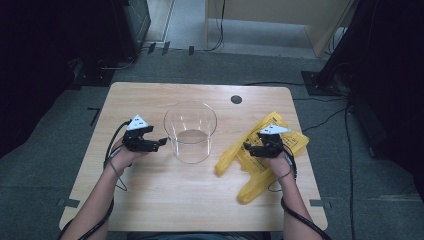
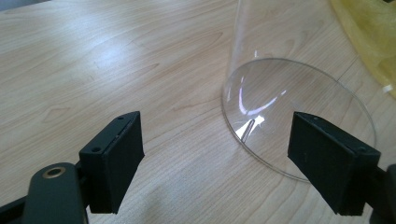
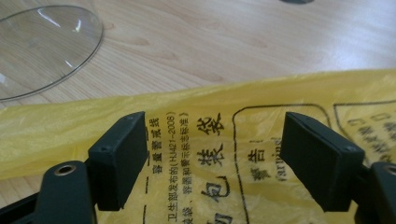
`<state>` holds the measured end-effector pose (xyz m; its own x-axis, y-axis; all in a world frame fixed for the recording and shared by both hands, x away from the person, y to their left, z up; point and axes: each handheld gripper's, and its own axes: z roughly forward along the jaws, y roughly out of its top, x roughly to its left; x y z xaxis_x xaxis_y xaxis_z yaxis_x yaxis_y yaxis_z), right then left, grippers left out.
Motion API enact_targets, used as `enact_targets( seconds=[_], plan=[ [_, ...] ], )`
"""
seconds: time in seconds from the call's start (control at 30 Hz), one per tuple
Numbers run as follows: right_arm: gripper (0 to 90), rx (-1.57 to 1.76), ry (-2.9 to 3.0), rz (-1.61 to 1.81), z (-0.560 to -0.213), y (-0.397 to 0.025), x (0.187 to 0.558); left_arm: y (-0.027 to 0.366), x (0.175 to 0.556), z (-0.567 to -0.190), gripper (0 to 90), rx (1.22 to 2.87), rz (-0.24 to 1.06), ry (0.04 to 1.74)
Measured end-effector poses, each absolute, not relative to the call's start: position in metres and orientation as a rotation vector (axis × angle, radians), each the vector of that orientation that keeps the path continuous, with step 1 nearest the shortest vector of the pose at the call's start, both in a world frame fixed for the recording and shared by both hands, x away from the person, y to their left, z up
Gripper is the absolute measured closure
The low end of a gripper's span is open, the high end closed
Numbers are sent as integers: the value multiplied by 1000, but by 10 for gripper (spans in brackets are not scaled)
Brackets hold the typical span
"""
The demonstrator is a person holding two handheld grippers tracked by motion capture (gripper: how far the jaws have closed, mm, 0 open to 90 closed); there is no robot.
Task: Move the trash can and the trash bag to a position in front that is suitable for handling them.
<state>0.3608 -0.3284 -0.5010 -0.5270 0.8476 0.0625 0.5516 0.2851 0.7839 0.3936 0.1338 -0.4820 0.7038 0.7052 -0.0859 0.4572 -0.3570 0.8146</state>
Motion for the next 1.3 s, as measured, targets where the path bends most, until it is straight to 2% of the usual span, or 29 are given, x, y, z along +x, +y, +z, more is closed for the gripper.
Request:
enact_targets(
  seconds=[0.4, 0.7, 0.93, 1.0, 1.2, 1.3],
  plan=[
    [230, 1233, 2272, 1011, -519, -322, 362, 130, 393, -484, 176, 2014, 342, 876],
    [141, 1238, 2267, 1022, -523, -318, 365, 131, 394, -485, 176, 2007, 331, 882],
    [142, 1248, 2257, 1014, -523, -315, 370, 130, 394, -485, 176, 2008, 330, 883],
    [169, 1255, 2246, 1013, -523, -312, 372, 131, 395, -485, 176, 2007, 331, 883],
    [331, 1240, 2228, 1038, -522, -304, 377, 131, 395, -485, 177, 2001, 327, 887],
    [440, 1226, 2233, 1055, -522, -300, 377, 131, 396, -485, 177, 1997, 321, 890]
  ],
)
